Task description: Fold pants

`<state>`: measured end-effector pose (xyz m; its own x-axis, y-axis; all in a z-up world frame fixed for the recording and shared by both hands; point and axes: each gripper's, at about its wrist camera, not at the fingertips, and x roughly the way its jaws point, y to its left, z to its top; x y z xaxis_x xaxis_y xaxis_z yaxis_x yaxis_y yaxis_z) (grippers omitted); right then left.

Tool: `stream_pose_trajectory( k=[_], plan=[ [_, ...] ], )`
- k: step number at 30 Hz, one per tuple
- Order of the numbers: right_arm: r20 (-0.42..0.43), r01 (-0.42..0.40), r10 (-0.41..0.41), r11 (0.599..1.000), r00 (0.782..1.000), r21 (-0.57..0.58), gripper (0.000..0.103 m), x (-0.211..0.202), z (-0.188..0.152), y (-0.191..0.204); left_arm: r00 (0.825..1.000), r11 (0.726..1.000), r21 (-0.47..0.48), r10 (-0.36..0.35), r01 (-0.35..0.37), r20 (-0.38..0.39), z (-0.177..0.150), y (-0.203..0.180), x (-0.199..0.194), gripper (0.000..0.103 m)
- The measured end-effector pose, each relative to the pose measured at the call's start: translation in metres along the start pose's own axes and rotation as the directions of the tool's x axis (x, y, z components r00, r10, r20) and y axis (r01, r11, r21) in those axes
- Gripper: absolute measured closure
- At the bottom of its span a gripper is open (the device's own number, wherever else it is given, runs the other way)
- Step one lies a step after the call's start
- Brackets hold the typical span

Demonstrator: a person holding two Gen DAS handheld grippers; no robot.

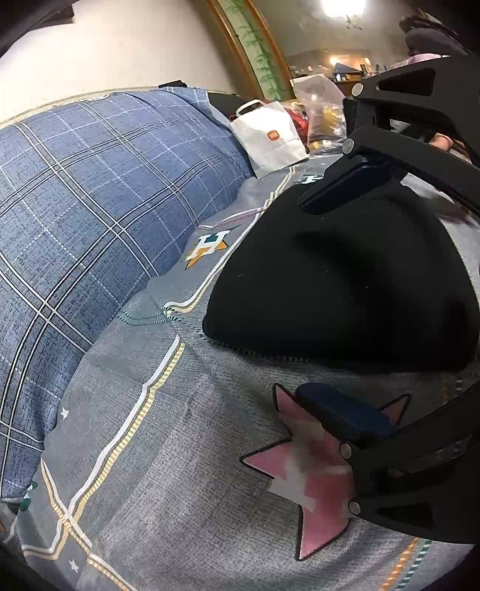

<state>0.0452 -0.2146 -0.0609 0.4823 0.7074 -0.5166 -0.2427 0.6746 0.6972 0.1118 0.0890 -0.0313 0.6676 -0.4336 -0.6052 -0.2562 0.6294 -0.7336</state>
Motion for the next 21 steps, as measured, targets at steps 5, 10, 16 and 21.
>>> stream_pose_trajectory(
  k=[5, 10, 16, 21],
  plan=[
    [-0.01, 0.066, -0.067, 0.99, 0.998, -0.126, 0.061, 0.004, -0.006, 0.015, 0.999, 0.999, 0.024, -0.022, 0.023, -0.029, -0.003, -0.003, -0.001, 0.016],
    [0.033, 0.093, -0.09, 0.987, 0.995, -0.13, 0.069, -0.005, -0.006, 0.024, 0.999, 0.987, 0.162, 0.008, 0.0, -0.049, -0.016, -0.025, -0.006, 0.046],
    [0.052, 0.095, -0.092, 0.995, 0.994, -0.042, 0.067, -0.029, -0.007, 0.001, 0.997, 0.965, 0.261, 0.04, -0.023, -0.061, -0.029, -0.046, -0.001, 0.046],
    [0.08, 0.146, -0.143, 0.989, 0.986, -0.032, 0.063, -0.037, -0.008, 0.001, 0.984, 0.93, 0.326, 0.177, -0.173, 0.017, -0.037, -0.051, -0.003, 0.043]
  ],
)
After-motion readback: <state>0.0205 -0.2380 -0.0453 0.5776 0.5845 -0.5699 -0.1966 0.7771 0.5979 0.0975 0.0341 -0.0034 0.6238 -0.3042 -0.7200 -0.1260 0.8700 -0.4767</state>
